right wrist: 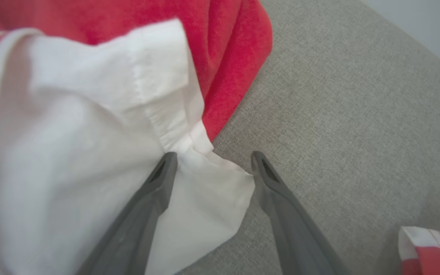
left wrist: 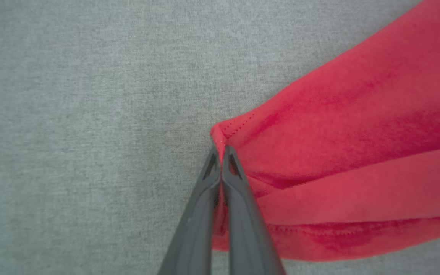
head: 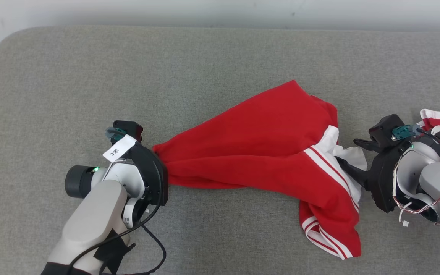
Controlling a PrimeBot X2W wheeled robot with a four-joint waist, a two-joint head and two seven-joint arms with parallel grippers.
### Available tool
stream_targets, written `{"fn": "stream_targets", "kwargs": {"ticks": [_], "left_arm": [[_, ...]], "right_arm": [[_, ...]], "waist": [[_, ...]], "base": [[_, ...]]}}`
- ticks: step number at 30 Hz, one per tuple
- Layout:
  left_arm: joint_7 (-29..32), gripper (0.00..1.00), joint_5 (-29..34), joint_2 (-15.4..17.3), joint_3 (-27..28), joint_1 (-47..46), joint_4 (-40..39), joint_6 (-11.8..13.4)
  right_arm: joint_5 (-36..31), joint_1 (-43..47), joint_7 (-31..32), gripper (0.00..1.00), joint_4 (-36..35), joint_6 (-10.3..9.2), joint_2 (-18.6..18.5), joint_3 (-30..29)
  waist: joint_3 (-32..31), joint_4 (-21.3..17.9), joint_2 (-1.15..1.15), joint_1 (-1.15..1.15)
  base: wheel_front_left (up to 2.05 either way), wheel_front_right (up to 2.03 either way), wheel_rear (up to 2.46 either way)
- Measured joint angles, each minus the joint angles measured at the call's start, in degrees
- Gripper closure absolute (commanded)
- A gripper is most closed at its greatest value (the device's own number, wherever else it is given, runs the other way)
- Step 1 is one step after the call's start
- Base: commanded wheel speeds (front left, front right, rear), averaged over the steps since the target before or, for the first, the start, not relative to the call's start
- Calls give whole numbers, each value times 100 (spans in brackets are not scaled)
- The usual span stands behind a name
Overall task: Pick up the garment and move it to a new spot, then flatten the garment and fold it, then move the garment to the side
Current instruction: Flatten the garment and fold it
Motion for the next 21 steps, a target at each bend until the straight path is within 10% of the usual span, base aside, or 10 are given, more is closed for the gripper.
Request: {"fn": "stream_targets", "kwargs": {"ticks": [3,5,6,21], "left_arm": [[-35,100,0,-26,-3,-9,-31,0],[-40,100,-2,-38,0,-19,-32,-1],[-41,100,-3,-40,1,-22,-32,-1],[-972,100,-207,-75,432,-358,-201,110]], "right_arm": [[-1,-1,80,7,-7,0,10,0],[-1,-2,118,92,4,0,36,0],[-1,-3,144,100,5,0,48,0],[-166,-616,-363,100,668,-124,129,-174]], "waist": [[57,43,0,0],[83,66,0,0],[92,73,0,0],[-88,-27,0,0]], "base": [[0,0,0],[0,0,0],[0,0,0],[0,0,0]]}}
